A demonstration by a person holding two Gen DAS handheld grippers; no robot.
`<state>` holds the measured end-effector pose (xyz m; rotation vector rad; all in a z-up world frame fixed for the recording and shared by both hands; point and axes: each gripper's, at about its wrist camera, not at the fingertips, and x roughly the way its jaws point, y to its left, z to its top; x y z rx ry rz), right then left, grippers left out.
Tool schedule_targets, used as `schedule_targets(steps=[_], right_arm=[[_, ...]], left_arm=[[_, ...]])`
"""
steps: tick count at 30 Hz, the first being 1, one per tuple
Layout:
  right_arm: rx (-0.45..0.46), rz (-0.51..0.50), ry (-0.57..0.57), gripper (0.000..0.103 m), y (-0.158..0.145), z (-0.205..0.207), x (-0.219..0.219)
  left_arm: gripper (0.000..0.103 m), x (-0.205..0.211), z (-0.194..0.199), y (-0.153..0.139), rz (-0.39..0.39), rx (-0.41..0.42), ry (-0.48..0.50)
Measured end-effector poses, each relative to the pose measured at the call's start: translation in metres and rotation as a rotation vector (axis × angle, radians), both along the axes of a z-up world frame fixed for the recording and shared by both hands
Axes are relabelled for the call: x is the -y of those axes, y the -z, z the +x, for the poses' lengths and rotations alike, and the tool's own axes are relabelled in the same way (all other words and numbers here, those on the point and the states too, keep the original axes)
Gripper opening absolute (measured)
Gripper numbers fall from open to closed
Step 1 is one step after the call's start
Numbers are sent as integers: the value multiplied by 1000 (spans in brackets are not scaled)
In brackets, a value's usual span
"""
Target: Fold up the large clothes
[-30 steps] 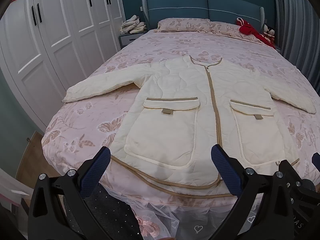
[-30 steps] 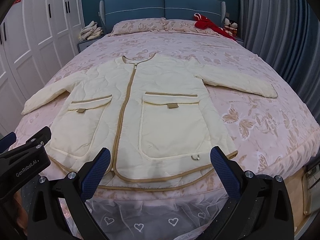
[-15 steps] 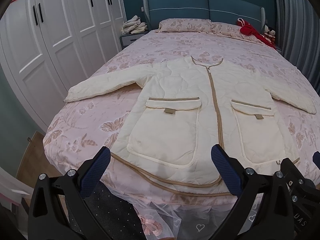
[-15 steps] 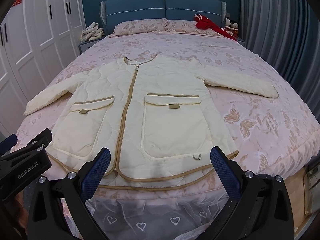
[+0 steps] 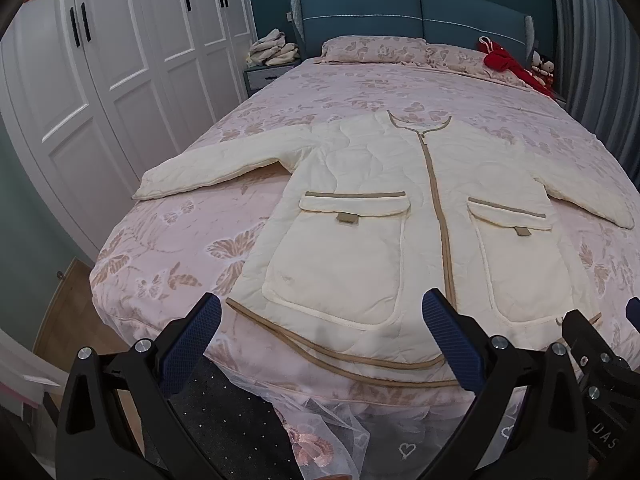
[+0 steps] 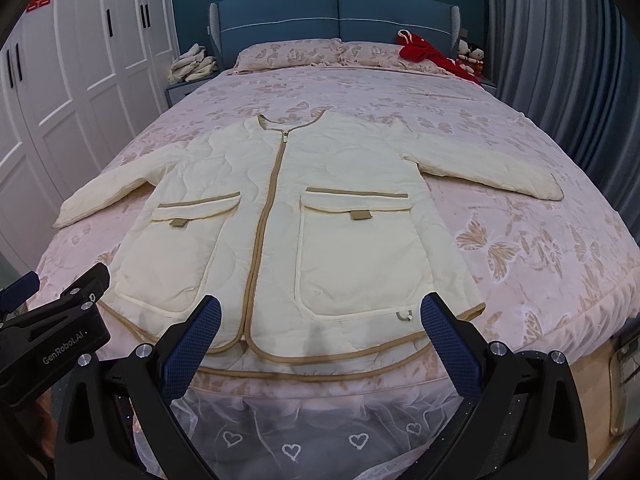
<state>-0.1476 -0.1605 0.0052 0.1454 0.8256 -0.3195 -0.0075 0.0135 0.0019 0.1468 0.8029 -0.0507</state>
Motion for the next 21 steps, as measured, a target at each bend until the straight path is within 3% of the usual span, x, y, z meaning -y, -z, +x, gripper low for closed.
schedule_targets(steps=[21], right_arm=[[-3, 3, -7, 98, 0, 0, -1]], left_arm=[[98, -1, -1, 1, 1, 0, 0]])
